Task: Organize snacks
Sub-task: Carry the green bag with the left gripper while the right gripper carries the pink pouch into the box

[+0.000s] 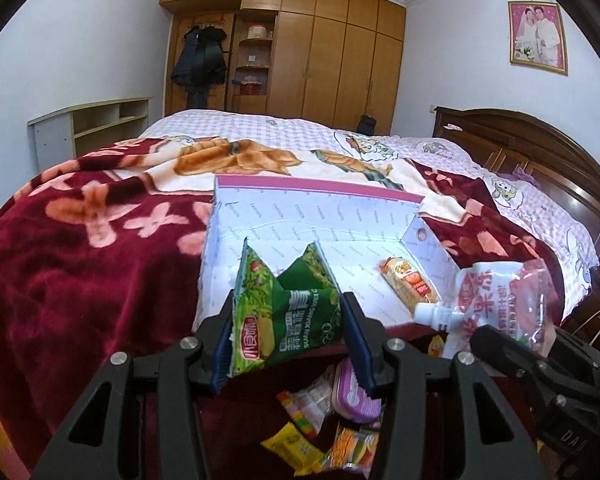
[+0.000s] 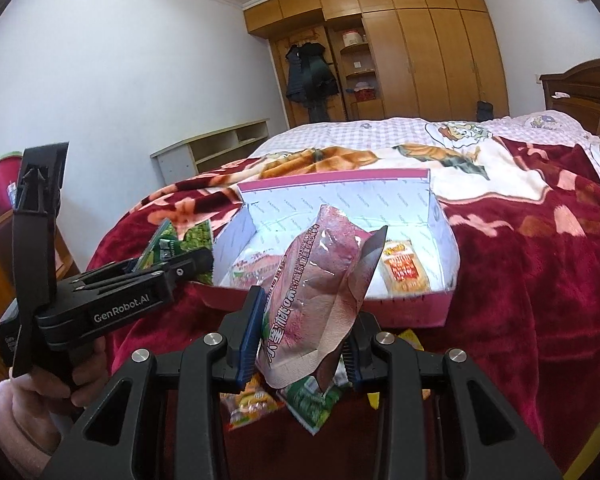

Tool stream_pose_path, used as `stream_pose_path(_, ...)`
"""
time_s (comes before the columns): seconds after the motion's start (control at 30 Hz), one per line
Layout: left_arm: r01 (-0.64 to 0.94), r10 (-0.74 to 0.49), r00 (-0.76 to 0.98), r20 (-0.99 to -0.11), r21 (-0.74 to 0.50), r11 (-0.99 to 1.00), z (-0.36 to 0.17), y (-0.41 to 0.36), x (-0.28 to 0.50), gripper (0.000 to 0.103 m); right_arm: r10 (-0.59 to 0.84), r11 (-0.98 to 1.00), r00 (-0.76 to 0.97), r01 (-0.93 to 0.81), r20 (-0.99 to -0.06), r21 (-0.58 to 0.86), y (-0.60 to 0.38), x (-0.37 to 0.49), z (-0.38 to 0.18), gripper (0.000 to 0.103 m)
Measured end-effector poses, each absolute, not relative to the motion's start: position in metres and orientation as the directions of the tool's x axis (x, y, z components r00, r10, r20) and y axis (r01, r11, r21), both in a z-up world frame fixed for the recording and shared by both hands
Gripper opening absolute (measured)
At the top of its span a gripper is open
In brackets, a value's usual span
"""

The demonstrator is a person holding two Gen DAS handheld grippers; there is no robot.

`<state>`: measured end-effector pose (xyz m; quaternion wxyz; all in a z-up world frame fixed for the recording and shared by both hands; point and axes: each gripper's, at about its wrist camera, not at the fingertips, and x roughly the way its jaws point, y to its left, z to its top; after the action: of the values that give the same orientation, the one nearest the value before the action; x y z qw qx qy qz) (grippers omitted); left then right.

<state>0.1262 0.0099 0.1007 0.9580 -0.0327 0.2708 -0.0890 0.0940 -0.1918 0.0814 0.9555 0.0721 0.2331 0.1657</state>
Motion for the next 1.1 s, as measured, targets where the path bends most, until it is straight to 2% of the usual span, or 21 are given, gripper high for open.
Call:
stream_pose_path(0.5, 0.156, -0.182, 0.834, -0.522, -0.093, 0.983, 0.100, -0.002, 0.187, 0.051, 0.357, 0.933, 0.827, -0.300, -0.434, 0.197, -0.183, 0.152, 0.083, 0.036)
stream_pose_path(1.1, 0.132, -0.142, 0.815, -0.561, -0.059, 0.990, 0.063, -0.012, 0.245, 0.050, 0.355, 0.933, 0.796, -0.272, -0.490, 0.235, -0.181, 0.211, 0.059, 0.036)
